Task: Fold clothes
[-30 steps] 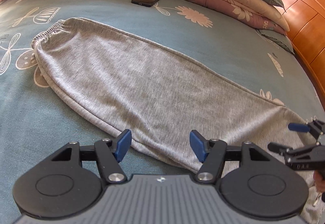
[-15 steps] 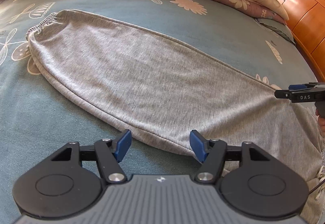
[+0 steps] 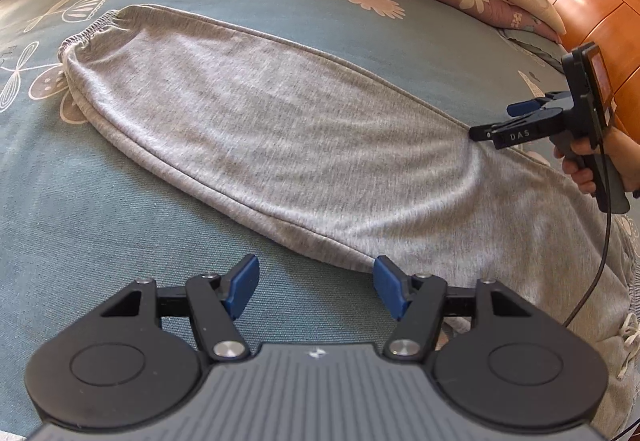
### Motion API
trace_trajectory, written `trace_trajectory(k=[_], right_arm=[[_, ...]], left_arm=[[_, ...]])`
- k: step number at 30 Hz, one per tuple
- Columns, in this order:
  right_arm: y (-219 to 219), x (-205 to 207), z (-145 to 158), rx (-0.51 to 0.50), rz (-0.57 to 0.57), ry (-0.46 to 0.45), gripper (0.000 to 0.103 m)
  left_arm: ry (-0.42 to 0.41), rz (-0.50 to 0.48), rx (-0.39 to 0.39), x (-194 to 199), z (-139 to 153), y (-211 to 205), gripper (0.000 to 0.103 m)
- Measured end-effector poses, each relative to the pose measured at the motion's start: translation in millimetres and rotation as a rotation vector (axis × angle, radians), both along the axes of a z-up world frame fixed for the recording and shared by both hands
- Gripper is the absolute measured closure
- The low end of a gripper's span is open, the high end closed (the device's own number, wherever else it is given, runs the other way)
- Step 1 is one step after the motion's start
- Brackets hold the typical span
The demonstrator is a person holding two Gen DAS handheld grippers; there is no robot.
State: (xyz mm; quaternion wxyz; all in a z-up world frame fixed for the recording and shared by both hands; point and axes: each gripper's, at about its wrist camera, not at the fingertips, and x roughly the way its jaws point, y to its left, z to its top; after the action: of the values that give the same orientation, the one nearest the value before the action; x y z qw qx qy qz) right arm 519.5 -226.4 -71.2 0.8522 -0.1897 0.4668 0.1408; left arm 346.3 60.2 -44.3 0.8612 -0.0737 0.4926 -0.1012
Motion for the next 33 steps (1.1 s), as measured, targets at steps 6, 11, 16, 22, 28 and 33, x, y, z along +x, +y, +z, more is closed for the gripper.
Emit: trace_trajectory(k=[6, 11, 16, 22, 28, 33], right_arm=[[35, -26, 22, 0.057, 0.170, 0.018, 0.008], [74, -21, -7, -0.057, 0.289, 0.008, 0.002], [70, 10, 9, -0.004, 0.081, -0.044, 0.009], [78, -25, 34, 0.217, 0.135, 0.134, 0.020], [112, -60, 1, 0.113, 0.183, 0.158, 0.021], [139, -17, -4, 0.166, 0.137, 0.062, 0.013]], left_arm=[[-0.015, -0.069, 0.002, 9, -2, -6, 0.040], [-0.023, -0.091, -0.001, 13, -4, -7, 0.040], [-0.036, -0.080, 0.007, 13, -3, 0, 0.040], [-0.071, -0.071, 0.031, 11, 3, 11, 0.039], [-0.071, -0.046, 0.029, 6, -1, 25, 0.036], [-0.048, -0.027, 0.028, 1, -7, 33, 0.036]])
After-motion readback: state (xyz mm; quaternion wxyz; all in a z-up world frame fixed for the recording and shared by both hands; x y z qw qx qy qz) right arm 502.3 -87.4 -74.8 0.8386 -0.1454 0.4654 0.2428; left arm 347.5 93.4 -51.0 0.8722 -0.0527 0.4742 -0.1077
